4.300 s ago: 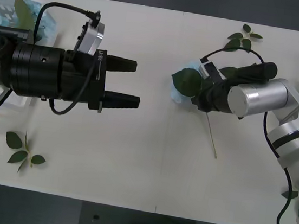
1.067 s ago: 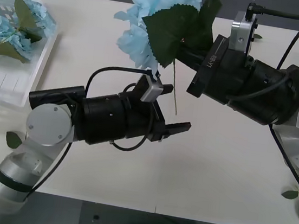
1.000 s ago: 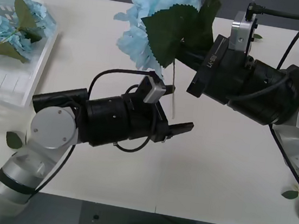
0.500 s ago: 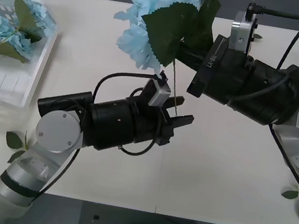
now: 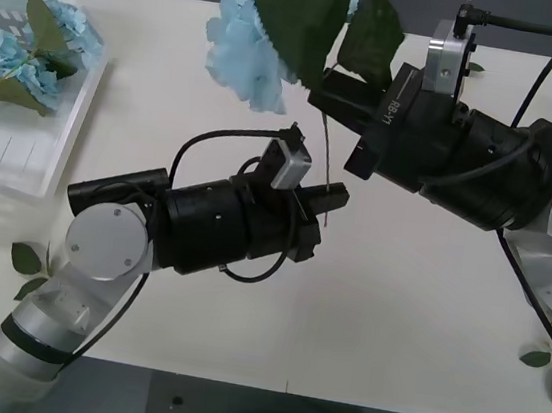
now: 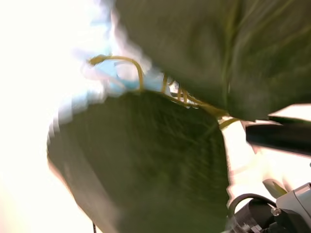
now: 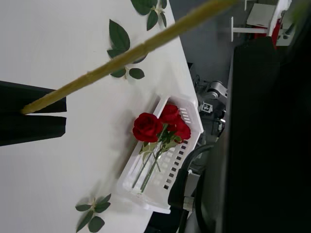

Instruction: Put the red flowers into the right box and the blue flowers into the left box

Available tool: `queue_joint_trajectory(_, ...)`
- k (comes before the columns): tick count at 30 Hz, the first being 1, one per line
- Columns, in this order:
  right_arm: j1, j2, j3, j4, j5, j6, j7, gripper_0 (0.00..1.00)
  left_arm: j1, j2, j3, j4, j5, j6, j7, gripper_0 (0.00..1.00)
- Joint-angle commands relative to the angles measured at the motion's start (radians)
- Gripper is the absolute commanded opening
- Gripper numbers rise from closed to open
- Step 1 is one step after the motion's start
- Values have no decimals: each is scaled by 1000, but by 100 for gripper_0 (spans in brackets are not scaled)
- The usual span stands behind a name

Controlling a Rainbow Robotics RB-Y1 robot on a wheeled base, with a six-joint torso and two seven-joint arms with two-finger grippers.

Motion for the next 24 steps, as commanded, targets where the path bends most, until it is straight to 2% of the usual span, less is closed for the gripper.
queue_joint_trajectory(1,-18,17,-11,-40,-5,0,15,100,-8,20,7,-21,36,-24,-25,0)
queue_joint_trajectory(8,-18,17,-11,-40,-8,0,-5,100,-6,124,68,-21,240,-20,-25,0)
queue_joint_trajectory(12,-18,17,-12,-40,-7,-2,-12,100,-6,201,168,-22,335,69,-18,0)
queue_joint_trajectory(17,-18,3,-14,-40,-5,-14,-23,100,-6,262,318,-21,362,187,142,0)
queue_joint_trajectory(24,-18,-72,-42,-40,-10,-27,-59,100,22,386,579,-22,366,342,484,0)
